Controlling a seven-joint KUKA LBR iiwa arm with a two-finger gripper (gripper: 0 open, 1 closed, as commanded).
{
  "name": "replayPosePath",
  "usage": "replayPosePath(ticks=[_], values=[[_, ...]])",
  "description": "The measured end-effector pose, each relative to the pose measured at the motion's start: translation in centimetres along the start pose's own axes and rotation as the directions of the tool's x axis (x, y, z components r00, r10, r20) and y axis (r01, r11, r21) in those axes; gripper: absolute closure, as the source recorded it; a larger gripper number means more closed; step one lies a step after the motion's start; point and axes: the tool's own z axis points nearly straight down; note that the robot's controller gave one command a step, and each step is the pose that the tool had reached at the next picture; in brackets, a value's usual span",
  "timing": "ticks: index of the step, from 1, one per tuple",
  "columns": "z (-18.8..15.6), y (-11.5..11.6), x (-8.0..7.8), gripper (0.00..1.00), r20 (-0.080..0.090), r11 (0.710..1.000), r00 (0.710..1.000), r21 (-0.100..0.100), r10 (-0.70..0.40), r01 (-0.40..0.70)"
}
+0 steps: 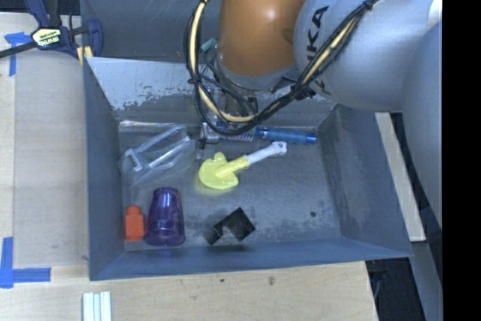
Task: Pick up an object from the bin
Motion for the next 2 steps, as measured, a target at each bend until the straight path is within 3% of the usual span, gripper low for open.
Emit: replayPosePath(ticks=[1, 2], values=[[0.0, 0.0, 0.0, 0.00, 0.000, 1.000, 1.000, 0.000, 0.000, 0.000], [3.2, -1.7, 1.0, 0.00, 0.009, 0.999, 0.999, -0.002, -0.052, 0.052]])
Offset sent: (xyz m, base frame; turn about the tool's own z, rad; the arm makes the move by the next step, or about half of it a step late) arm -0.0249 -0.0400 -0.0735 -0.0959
